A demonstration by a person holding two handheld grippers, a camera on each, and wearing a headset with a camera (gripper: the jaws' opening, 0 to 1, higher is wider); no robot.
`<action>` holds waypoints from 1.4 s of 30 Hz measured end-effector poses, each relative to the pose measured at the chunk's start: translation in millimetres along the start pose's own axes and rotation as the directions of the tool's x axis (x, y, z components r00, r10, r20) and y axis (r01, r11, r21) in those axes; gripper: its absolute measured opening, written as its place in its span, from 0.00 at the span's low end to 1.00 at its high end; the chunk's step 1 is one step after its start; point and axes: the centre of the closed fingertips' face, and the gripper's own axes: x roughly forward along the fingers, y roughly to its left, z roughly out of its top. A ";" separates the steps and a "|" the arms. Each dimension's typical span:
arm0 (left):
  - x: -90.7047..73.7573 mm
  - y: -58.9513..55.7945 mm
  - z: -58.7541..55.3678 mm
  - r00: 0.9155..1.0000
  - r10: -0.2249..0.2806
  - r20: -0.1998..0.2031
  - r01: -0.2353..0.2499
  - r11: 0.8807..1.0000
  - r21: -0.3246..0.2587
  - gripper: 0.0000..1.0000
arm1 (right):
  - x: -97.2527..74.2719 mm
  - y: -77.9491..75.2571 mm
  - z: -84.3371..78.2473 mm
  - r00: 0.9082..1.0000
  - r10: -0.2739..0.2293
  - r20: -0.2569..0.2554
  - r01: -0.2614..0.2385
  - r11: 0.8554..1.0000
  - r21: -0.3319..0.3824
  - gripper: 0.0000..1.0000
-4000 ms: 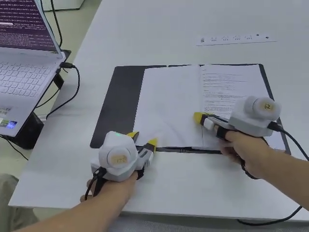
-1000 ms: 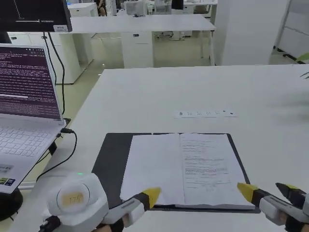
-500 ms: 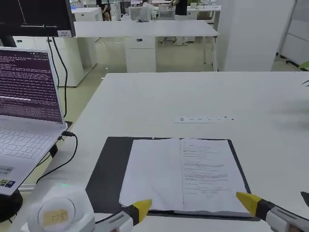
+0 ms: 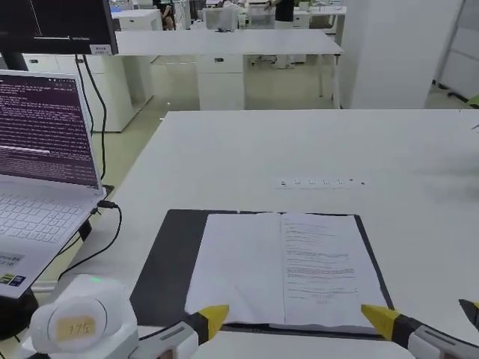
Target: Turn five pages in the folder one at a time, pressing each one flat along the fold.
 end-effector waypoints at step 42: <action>144.9 -150.6 -33.5 0.928 -0.297 -0.223 0.341 0.921 0.191 0.74 | 14.0 -23.9 -12.8 0.999 0.024 -0.036 -0.022 0.997 0.076 0.93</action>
